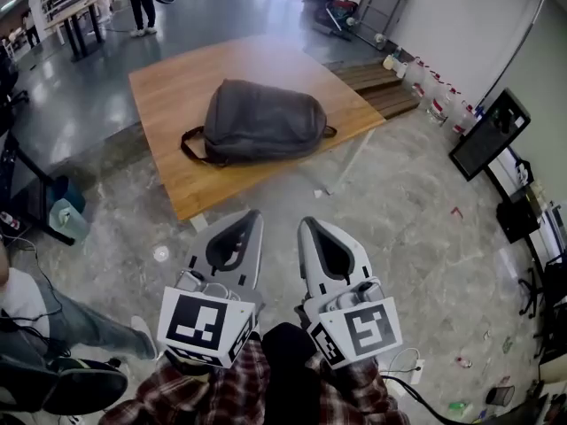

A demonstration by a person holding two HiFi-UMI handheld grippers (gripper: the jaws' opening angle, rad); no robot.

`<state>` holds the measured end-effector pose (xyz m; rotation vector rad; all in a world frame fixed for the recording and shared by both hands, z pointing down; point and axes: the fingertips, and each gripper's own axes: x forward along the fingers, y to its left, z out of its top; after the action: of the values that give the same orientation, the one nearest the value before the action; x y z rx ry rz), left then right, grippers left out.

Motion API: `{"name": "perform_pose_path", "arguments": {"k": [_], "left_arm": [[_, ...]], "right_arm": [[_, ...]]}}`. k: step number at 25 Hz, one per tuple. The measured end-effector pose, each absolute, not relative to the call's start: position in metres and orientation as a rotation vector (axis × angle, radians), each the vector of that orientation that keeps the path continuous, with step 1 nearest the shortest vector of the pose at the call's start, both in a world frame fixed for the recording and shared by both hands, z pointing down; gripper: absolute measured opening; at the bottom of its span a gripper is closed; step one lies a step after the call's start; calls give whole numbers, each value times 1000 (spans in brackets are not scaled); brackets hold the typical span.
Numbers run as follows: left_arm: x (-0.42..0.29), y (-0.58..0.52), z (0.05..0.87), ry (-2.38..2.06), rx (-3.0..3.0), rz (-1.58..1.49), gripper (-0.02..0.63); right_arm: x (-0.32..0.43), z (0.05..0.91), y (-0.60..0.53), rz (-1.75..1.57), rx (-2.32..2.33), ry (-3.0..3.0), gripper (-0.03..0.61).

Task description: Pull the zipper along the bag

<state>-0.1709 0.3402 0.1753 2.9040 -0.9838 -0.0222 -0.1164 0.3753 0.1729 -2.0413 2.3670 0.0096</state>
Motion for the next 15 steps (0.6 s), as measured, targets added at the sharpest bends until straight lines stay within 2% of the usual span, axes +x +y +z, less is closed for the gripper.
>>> {"name": "perform_pose_path", "arguments": {"k": [15], "left_arm": [[-86, 143, 204, -1018, 2849, 44, 9]], "right_arm": [[-19, 202, 183, -86, -2059, 2377, 9]]}}
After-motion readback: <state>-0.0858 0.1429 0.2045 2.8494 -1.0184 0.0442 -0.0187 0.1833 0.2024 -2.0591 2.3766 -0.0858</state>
